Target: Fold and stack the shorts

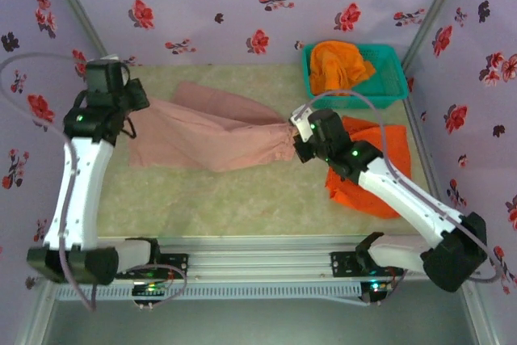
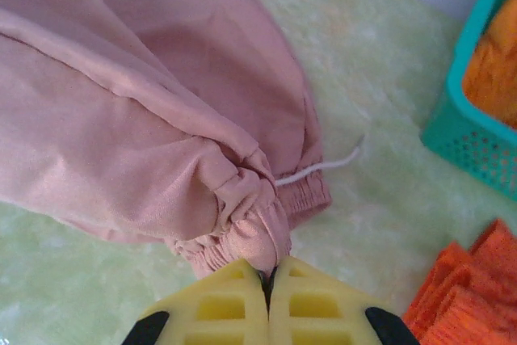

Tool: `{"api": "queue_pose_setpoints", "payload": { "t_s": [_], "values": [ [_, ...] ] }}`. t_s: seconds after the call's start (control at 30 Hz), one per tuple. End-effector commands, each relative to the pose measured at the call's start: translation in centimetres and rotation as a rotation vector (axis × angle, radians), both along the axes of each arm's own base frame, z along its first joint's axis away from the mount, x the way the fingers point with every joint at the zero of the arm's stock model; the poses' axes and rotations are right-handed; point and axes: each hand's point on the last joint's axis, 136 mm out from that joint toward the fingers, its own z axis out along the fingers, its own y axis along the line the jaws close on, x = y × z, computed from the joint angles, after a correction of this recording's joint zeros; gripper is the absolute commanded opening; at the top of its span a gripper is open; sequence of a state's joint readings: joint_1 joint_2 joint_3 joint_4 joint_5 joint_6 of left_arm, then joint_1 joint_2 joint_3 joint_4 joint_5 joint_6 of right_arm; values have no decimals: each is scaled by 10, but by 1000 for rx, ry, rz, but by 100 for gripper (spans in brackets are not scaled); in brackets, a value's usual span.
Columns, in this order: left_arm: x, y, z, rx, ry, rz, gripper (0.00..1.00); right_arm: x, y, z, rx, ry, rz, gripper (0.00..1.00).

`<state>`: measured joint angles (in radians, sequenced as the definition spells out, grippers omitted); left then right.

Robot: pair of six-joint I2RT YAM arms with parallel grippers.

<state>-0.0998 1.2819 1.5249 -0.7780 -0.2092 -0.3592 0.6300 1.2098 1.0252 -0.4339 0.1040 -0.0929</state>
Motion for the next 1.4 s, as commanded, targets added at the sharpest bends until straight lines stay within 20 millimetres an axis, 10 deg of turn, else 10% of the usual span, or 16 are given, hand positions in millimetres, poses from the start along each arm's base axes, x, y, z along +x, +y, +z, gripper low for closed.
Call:
{"api": "queue_pose_setpoints", "payload": {
  "t_s": [0.0,0.63,0.77,0.97,1.13,1.37],
  "values": [
    [35,0,6,5,-36,9,0,15,-9,-6,66,103,-142,0],
    [227,-23,-77,-17,65,-14,0,112,-30,-81,54,375,-360,4],
    [249,-36,-103,-45,103,-67,36,118,-33,-91,8,432,-403,31],
    [222,-42,-55,-88,72,-106,99,112,-33,-44,84,382,-463,73],
    [173,-48,-40,-185,33,-111,99,82,34,-26,255,410,-317,85],
    [134,-92,-102,-518,46,-189,99,58,111,-87,401,643,-269,86]
  ]
}}
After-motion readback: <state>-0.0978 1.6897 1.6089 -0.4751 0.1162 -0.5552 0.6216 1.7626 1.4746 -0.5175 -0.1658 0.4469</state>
